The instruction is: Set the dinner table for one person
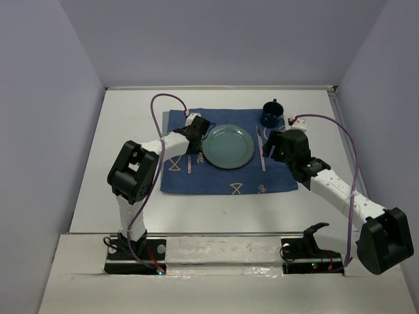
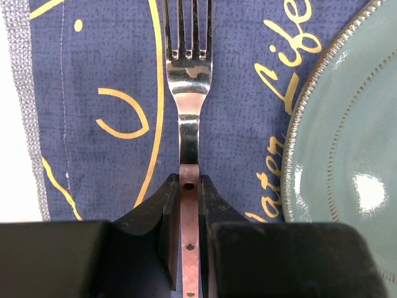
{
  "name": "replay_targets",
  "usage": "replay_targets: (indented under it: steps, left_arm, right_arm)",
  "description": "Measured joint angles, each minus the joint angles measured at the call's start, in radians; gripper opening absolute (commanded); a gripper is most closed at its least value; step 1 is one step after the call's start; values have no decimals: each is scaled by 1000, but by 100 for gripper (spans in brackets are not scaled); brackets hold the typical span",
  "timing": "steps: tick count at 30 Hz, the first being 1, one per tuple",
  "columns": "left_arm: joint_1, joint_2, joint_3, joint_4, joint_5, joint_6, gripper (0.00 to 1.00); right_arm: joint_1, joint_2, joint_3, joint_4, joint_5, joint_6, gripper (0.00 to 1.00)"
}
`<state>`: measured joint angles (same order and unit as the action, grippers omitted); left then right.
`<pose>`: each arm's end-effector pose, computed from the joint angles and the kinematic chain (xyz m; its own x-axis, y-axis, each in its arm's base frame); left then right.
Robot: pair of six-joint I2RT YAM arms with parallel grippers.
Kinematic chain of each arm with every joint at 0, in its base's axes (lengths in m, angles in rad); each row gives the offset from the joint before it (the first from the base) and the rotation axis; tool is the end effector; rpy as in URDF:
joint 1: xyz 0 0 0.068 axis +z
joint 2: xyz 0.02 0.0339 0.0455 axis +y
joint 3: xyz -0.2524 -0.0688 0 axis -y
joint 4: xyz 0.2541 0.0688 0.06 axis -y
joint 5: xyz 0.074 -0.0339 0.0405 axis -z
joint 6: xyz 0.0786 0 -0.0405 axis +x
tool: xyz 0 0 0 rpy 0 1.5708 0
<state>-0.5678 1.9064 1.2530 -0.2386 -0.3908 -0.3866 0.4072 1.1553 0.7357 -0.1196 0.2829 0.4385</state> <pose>0.3815 -0.2079 0.1308 -0.7192 0.0453 -0.6933 0.0264 0.9989 0.0379 0.2868 0.0998 0.2190 -0.4949 0.2305 -0.8378 0.0550 0.9705 0.2346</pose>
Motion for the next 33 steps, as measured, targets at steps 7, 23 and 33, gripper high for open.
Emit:
replay_targets:
  steps: [7, 23, 33]
  left_arm:
    - [0, 29, 8, 6, -13, 0, 51]
    - [-34, -259, 8, -14, -89, 14, 97]
    - [-124, -987, -251, 210, -72, 61, 99]
  right_arm:
    - [0, 0, 0, 0, 5, 0, 76]
    - [0, -207, -58, 8, -4, 5, 83]
    - [0, -587, -14, 8, -69, 10, 100]
